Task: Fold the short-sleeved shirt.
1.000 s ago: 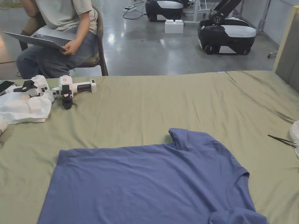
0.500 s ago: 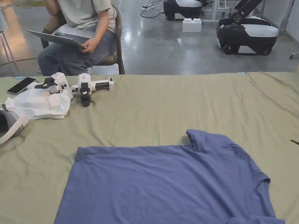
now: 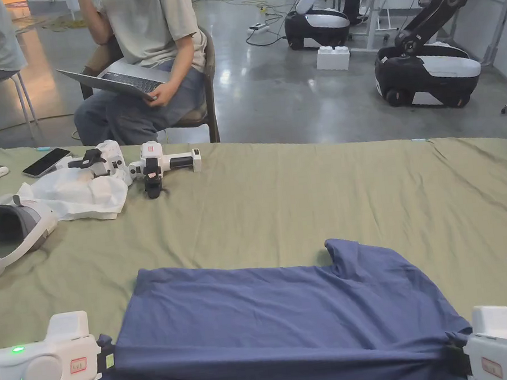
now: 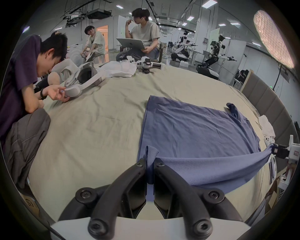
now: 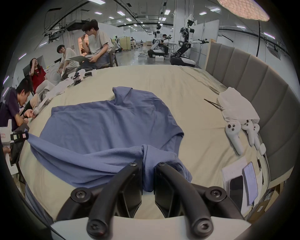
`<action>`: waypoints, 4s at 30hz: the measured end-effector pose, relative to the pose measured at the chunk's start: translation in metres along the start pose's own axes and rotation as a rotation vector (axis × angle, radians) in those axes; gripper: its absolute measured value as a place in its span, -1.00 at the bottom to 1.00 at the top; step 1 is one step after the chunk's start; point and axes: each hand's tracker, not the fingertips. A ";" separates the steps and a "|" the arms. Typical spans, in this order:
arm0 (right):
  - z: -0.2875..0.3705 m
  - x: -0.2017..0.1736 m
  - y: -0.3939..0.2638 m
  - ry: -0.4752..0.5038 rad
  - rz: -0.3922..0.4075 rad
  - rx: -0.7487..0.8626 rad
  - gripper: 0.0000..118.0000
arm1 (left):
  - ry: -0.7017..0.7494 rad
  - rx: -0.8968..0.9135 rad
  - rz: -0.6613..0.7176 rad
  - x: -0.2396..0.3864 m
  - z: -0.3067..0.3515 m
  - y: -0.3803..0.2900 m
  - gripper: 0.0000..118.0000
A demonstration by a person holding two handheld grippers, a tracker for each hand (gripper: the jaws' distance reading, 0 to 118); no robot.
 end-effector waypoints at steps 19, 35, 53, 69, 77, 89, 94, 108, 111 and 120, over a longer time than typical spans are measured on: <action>-0.025 -0.005 0.010 -0.048 0.010 0.116 -0.04 | 0.010 0.028 -0.053 0.013 -0.022 0.011 0.05; 0.098 -0.084 -0.035 -0.027 -0.002 0.635 -0.99 | 0.024 0.557 -0.138 0.071 0.114 -0.058 -1.00; 0.095 -0.077 -0.061 -0.035 -0.011 0.543 -1.00 | 0.006 -0.019 -0.022 -0.006 0.014 -0.039 -0.80; 0.077 -0.041 -0.082 -0.081 -0.043 0.423 -1.00 | 0.070 -0.231 -0.122 0.018 -0.038 -0.055 -0.68; 0.042 0.014 -0.066 -0.061 -0.062 0.221 -0.06 | 0.035 -0.163 -0.113 0.010 -0.018 -0.065 -0.98; -0.058 0.024 -0.063 0.032 0.002 -0.098 -0.40 | 0.006 -0.079 -0.084 0.004 0.012 -0.078 -0.98; -0.059 0.017 -0.070 0.029 0.013 -0.077 -0.91 | 0.001 -0.080 -0.065 0.000 0.009 -0.076 -0.98; 0.044 0.011 -0.053 -0.005 0.083 -0.008 -0.93 | -0.011 0.012 -0.046 -0.012 0.068 -0.066 -0.98; 0.067 0.004 -0.069 -0.003 0.091 -0.018 -0.93 | -0.007 0.013 -0.050 -0.022 0.085 -0.082 -0.98; 0.079 -0.019 -0.151 -0.041 0.133 -0.171 -0.93 | 0.028 -0.137 -0.040 -0.045 0.098 -0.170 -0.98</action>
